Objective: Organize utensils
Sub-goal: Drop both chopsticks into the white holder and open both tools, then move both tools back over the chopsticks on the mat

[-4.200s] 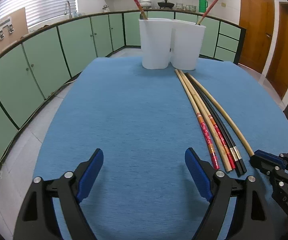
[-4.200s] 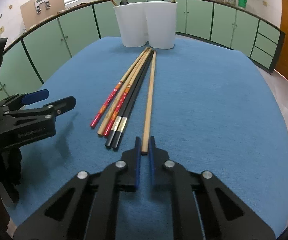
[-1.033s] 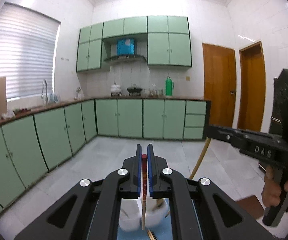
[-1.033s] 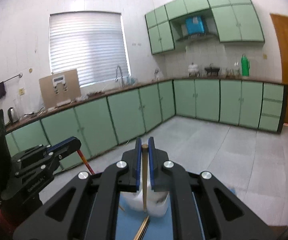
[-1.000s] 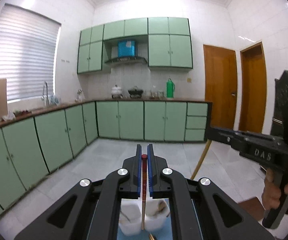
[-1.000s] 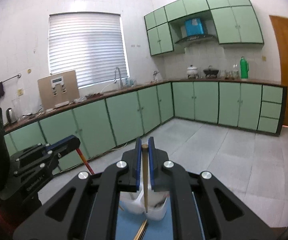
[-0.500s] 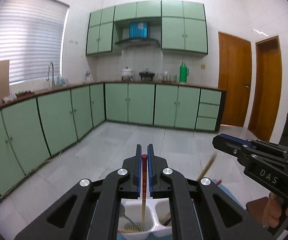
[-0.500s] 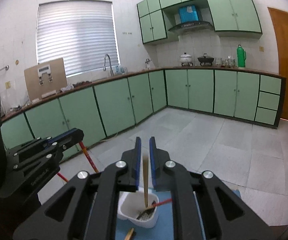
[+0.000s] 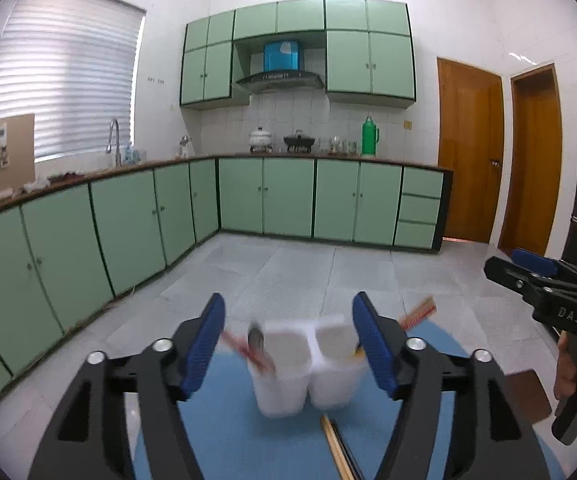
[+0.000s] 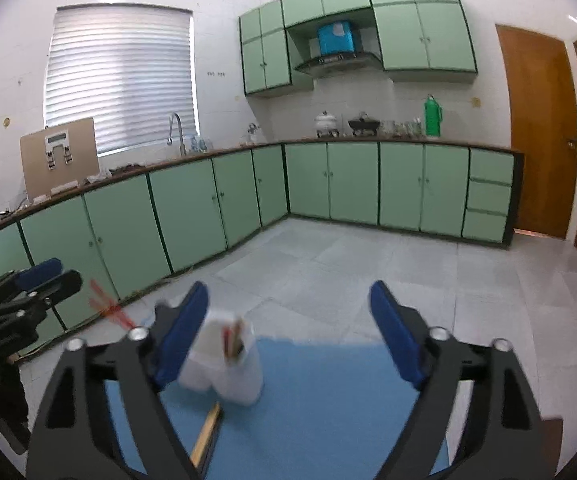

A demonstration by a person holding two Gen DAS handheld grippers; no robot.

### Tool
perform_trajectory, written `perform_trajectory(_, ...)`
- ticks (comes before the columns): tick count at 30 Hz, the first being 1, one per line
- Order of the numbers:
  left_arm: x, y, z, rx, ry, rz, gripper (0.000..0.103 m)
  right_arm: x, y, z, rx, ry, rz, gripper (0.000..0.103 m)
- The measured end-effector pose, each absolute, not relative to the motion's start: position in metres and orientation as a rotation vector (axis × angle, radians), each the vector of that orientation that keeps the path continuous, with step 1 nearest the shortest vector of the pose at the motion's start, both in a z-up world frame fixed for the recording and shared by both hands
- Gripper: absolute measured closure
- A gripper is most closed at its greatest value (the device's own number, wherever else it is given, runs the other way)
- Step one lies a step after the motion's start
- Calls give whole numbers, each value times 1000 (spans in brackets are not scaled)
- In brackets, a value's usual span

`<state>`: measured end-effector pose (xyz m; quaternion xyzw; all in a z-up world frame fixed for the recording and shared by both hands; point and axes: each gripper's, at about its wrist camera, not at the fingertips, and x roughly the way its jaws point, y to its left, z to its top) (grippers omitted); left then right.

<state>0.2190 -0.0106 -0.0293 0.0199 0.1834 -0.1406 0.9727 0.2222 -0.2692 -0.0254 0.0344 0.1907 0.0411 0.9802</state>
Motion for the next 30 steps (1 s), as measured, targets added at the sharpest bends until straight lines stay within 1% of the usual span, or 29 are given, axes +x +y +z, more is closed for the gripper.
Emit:
perform_trajectory(2,199,-8,-54,33,426,-279,31,206,-269,-44,89,414,69,14)
perform_trajectory(4,181,-7,-79,41,467,-262,30,188,-265,-67,97,460,66,14)
perform_trajectory(8,160,-4,-133,36,584,-234,29,159,-253,-119,128,560,51,14)
perform_trajectory(12,143,0,-178,25,692,-210,29,140,-234,-157,150,659,68,14)
perform_trajectory(18,126,2,-211,41,764,-179,29,116,-199,-196,115,742,95,14)
perform_trajectory(21,125,8,-217,28,795,-163,29,113,-190,-205,100,777,121,22)
perform_trajectory(24,125,16,-217,25,813,-142,29,109,-181,-212,78,806,153,27)
perform_trajectory(26,127,18,-221,49,843,-126,29,108,-176,-211,63,806,161,32)
perform_trajectory(28,126,22,-222,44,855,-126,29,108,-175,-211,55,814,171,41)
perform_trajectory(30,125,26,-222,32,858,-118,29,107,-172,-214,48,834,195,47)
